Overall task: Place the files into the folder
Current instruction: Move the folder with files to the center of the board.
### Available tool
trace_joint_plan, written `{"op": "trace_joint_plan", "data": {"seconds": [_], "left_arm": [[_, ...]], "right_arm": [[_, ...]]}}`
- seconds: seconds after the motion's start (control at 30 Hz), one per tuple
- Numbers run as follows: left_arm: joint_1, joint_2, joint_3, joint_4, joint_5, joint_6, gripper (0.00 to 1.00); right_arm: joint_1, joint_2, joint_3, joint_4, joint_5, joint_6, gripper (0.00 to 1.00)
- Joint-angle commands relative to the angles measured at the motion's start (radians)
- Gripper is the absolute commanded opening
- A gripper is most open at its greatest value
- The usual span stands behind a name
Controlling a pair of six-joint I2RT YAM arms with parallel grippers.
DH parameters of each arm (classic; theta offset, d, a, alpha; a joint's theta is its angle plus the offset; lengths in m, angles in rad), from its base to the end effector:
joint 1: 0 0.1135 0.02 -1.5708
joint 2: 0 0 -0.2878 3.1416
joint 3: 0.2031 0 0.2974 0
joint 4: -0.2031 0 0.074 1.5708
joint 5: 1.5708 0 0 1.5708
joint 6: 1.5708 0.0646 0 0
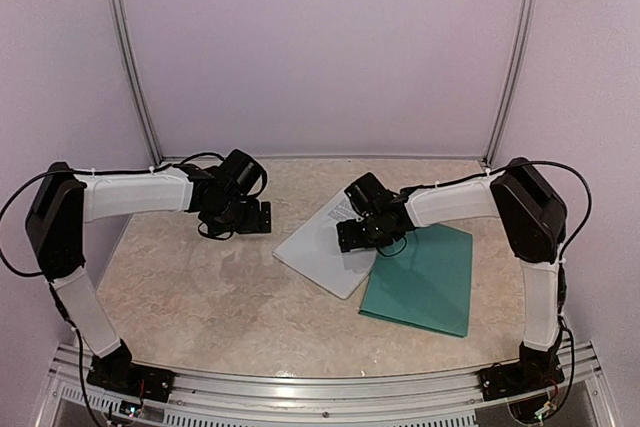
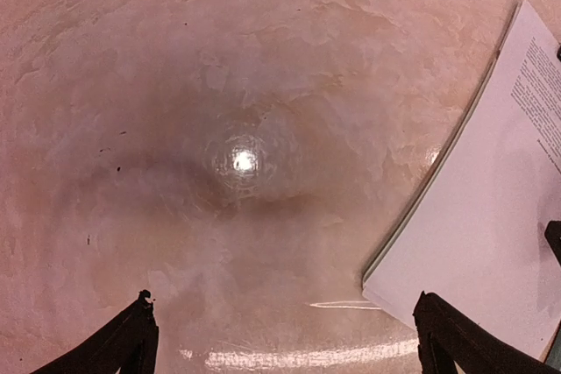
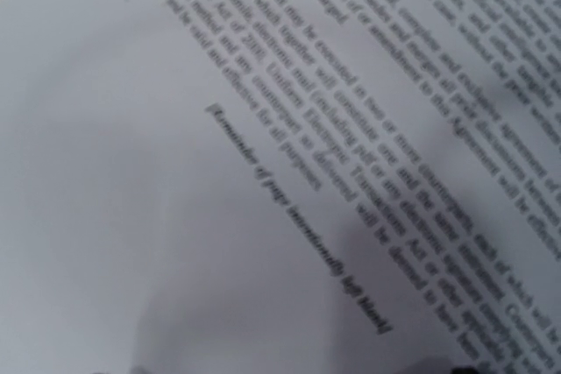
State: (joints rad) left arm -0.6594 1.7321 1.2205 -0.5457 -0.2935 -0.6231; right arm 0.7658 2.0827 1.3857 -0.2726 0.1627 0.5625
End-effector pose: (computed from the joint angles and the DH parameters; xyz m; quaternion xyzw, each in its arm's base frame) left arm 0.3405 -0.2403 0.1889 -0.0198 0.9573 -0.0369 0.2859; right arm 0.3682 0.3395 0.1098 -0.0727 0.9495 0.1208 0.2802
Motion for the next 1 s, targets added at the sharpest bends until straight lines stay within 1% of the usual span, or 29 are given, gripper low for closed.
{"op": "trace_joint_plan", "data": {"seconds": [0.0,0.17,0.23,0.3,0.57,0.77,0.87,0.97], "left_arm": [[-0.017,0.054,0.062,0.015,0.044,0.041,0.99],[-0.019,0.061,0.065,0.003,0.047,0.019,0.99],[-0.012,0.045,0.062,-0.014,0.038,0.011,0.99],[-0.001,0.027,0.058,-0.035,0.024,0.007,0.99],[0.053,-0.114,0.009,-0.078,0.002,-0.004,0.99],[0.075,-0.186,-0.004,-0.119,-0.038,0.005,0.99],[0.082,-0.212,-0.011,-0.127,-0.041,0.005,0.99],[0.083,-0.226,-0.016,-0.131,-0.037,0.002,0.99]], "right_arm": [[-0.02,-0.035,-0.045,-0.02,-0.007,-0.016,0.82],[-0.013,0.007,-0.039,0.004,-0.119,-0.084,0.78],[-0.002,0.035,-0.016,-0.012,-0.158,-0.133,0.76],[0.017,0.062,0.012,-0.044,-0.16,-0.2,0.75],[0.076,0.142,0.121,-0.126,-0.289,-0.427,0.75],[0.123,0.156,0.118,-0.146,-0.39,-0.53,0.75],[0.152,0.153,0.107,-0.183,-0.368,-0.551,0.74],[0.148,0.116,0.06,-0.197,-0.293,-0.526,0.74]]}}
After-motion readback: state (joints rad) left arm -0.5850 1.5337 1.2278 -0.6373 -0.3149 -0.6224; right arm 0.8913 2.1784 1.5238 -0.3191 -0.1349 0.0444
